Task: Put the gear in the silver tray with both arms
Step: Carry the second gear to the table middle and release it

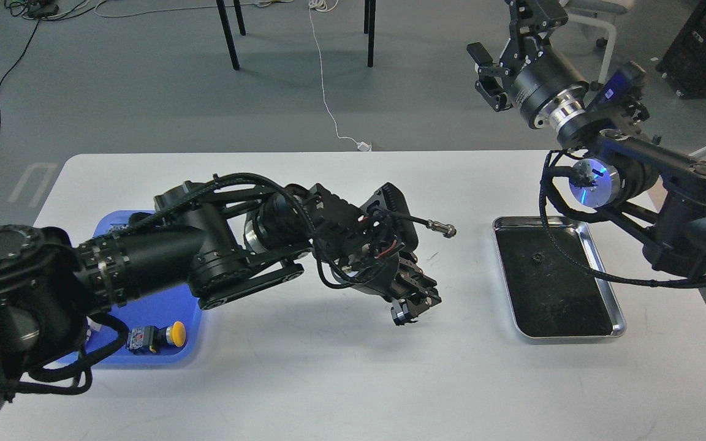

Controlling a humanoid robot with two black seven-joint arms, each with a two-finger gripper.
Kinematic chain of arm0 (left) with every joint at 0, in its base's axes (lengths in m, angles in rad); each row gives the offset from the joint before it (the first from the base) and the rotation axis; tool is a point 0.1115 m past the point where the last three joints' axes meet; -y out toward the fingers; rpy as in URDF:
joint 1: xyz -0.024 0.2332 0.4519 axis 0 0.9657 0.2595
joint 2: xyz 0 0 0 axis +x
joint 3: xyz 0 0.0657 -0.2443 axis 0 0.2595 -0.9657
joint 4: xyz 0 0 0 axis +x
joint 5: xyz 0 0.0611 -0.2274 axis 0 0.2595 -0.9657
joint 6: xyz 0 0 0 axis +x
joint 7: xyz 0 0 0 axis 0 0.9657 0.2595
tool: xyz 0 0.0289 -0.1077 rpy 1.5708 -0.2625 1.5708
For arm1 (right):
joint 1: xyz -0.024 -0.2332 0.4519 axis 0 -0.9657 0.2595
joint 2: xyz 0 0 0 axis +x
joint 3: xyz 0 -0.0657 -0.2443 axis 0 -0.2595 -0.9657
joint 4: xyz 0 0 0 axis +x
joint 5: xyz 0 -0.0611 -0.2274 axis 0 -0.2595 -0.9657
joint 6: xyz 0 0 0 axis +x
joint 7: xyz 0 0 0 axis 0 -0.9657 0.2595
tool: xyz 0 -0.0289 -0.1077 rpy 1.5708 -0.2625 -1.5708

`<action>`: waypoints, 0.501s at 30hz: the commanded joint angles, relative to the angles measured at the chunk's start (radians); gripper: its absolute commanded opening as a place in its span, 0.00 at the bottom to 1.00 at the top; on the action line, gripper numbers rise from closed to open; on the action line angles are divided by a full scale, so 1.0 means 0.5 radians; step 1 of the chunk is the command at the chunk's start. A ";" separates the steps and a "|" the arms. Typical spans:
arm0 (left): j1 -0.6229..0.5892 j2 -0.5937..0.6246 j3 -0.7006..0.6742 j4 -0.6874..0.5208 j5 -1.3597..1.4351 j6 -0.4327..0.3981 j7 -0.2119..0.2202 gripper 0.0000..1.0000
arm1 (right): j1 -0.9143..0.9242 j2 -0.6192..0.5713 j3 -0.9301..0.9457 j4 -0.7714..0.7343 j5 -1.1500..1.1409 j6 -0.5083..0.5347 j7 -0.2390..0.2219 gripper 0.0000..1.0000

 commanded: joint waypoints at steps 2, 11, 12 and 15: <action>0.020 -0.019 0.046 0.065 0.000 0.000 0.000 0.15 | -0.008 0.000 -0.004 -0.003 0.000 -0.006 0.000 0.98; 0.057 -0.019 0.052 0.145 0.000 0.000 0.000 0.15 | -0.018 -0.015 -0.004 -0.003 0.000 -0.006 0.000 0.98; 0.060 -0.019 0.055 0.151 0.000 0.000 0.000 0.16 | -0.018 -0.018 -0.004 -0.003 0.000 -0.006 0.000 0.98; 0.060 -0.019 0.135 0.197 0.000 0.000 0.000 0.18 | -0.024 -0.025 -0.004 -0.003 0.000 -0.006 0.000 0.98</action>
